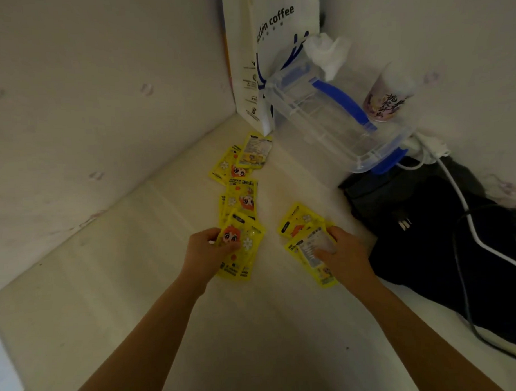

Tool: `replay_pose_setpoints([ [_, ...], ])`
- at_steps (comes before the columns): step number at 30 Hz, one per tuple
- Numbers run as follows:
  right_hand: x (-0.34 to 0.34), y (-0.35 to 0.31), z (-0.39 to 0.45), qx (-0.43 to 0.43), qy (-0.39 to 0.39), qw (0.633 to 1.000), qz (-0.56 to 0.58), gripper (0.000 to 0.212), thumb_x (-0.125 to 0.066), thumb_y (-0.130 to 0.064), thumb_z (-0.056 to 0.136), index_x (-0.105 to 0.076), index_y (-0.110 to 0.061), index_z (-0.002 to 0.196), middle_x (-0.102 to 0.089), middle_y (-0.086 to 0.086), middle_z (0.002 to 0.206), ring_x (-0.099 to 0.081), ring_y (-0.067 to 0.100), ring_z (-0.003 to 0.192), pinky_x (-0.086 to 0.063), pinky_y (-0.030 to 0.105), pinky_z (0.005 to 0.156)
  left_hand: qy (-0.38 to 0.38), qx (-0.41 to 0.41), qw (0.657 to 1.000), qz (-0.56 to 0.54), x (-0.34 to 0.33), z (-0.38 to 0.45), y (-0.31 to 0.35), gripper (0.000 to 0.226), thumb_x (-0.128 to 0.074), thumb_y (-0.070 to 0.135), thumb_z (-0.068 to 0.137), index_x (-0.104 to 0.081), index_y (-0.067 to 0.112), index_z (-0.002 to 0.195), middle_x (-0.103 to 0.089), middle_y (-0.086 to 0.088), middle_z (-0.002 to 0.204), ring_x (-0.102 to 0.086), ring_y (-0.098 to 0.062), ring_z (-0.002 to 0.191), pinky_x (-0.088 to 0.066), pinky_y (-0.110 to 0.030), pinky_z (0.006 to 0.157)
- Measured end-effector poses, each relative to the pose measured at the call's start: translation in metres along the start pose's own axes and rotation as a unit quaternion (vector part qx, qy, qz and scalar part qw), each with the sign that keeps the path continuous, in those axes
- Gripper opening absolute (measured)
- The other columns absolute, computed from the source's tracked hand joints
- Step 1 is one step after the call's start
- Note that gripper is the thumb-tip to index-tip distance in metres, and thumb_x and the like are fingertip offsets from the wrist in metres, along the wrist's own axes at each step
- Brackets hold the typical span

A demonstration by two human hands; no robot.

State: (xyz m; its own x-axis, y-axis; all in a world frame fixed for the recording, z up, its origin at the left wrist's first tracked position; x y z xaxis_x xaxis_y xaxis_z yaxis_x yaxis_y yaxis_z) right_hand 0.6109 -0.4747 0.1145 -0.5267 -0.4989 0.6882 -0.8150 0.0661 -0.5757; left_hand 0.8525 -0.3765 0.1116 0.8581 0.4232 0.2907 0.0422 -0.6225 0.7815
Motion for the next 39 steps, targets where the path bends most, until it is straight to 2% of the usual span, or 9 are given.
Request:
replay_pose_setpoints([
  [5,0.004,-0.008,0.02,-0.02,-0.008,1.0,0.019,0.015,-0.065,-0.015,0.081,-0.053,-0.02,0.088,-0.061,0.001,0.084,-0.064,0.028,0.076,-0.058,0.046,0.067,0.013,-0.02,0.999,0.025,-0.015,0.016,0.013,0.016,-0.078,0.011,0.074,-0.068,0.024,0.071,-0.067,-0.003,0.071,-0.063,-0.019,0.066,-0.052,-0.034,0.065],
  [9,0.009,-0.017,0.045,-0.031,-0.01,0.999,0.007,0.034,-0.066,-0.017,0.084,-0.056,-0.008,0.115,-0.061,0.012,0.115,-0.062,0.025,0.084,-0.046,0.021,0.059,0.047,-0.031,0.998,0.028,-0.023,0.037,0.028,0.01,-0.075,0.014,0.076,-0.067,0.007,0.079,-0.062,-0.006,0.068,-0.062,-0.022,0.063,-0.044,-0.032,0.056],
  [11,0.009,-0.018,0.055,-0.04,-0.011,0.999,-0.01,0.044,-0.065,-0.018,0.086,-0.051,-0.006,0.126,-0.056,0.014,0.125,-0.058,0.029,0.103,-0.042,0.023,0.068,0.066,-0.029,0.997,0.037,-0.025,0.047,0.037,0.015,-0.072,0.014,0.078,-0.066,0.002,0.086,-0.061,-0.006,0.068,-0.062,-0.019,0.058,-0.043,-0.026,0.051],
  [14,0.005,-0.016,0.067,-0.048,-0.028,0.998,-0.018,0.047,-0.065,-0.019,0.086,-0.048,-0.003,0.128,-0.055,0.015,0.128,-0.057,0.029,0.104,-0.044,0.027,0.067,0.088,-0.019,0.994,0.06,-0.026,0.061,0.046,0.014,-0.068,0.016,0.082,-0.066,0.004,0.089,-0.063,-0.005,0.068,-0.061,-0.014,0.055,-0.043,-0.022,0.048],
  [19,0.001,-0.016,0.077,-0.075,-0.04,0.996,-0.015,0.066,-0.067,-0.026,0.086,-0.038,-0.003,0.14,-0.042,0.018,0.142,-0.044,0.033,0.129,-0.041,0.035,0.097,0.111,-0.028,0.984,0.135,-0.028,0.081,0.041,0.026,-0.063,0.034,0.077,-0.066,0.008,0.085,-0.069,-0.016,0.084,-0.068,-0.033,0.08,-0.056,-0.046,0.076],
  [29,-0.017,-0.023,0.072,-0.088,-0.007,0.995,0.039,0.045,-0.064,-0.02,0.087,-0.046,-0.003,0.124,-0.054,0.016,0.127,-0.054,0.032,0.114,-0.04,0.029,0.075,0.119,-0.046,0.962,0.239,-0.042,0.067,0.04,0.018,-0.057,0.026,0.09,-0.059,0.008,0.092,-0.06,-0.019,0.099,-0.042,-0.024,0.084,-0.031,-0.03,0.065],
  [32,-0.019,-0.022,0.069,-0.077,0.004,0.996,0.048,0.042,-0.064,-0.018,0.088,-0.046,-0.003,0.123,-0.054,0.016,0.126,-0.056,0.03,0.108,-0.045,0.029,0.073,0.117,-0.066,0.952,0.275,-0.042,0.066,0.039,0.022,-0.059,0.025,0.089,-0.06,0.005,0.096,-0.057,-0.017,0.102,-0.049,-0.032,0.098,-0.043,-0.038,0.074],
  [34,-0.018,-0.021,0.065,-0.072,0.007,0.996,0.058,0.044,-0.063,-0.018,0.088,-0.045,-0.003,0.125,-0.053,0.015,0.125,-0.057,0.027,0.099,-0.041,0.021,0.055,0.115,-0.069,0.953,0.272,-0.042,0.066,0.036,0.021,-0.061,0.027,0.086,-0.061,0.007,0.093,-0.061,-0.016,0.102,-0.057,-0.035,0.096,-0.051,-0.043,0.079],
  [39,-0.017,-0.014,0.057,-0.069,0.018,0.995,0.066,0.046,-0.064,-0.017,0.088,-0.045,-0.004,0.127,-0.051,0.015,0.126,-0.058,0.026,0.094,-0.03,0.014,0.044,0.111,-0.064,0.956,0.264,-0.044,0.059,0.035,0.022,-0.063,0.024,0.084,-0.064,0.004,0.091,-0.065,-0.016,0.094,-0.062,-0.032,0.087,-0.048,-0.037,0.069],
])
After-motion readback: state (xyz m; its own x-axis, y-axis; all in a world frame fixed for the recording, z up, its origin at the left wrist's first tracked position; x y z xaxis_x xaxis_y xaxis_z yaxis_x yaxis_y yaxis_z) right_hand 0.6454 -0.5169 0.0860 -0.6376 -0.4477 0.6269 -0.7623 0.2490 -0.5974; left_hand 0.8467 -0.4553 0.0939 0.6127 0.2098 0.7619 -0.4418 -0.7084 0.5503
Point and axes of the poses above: each hand's wrist, its own z-axis towards the middle knuckle, its own x-axis out of the back of the hand, y = z × x, the point moved 2 cm from there along z, towards the middle knuckle
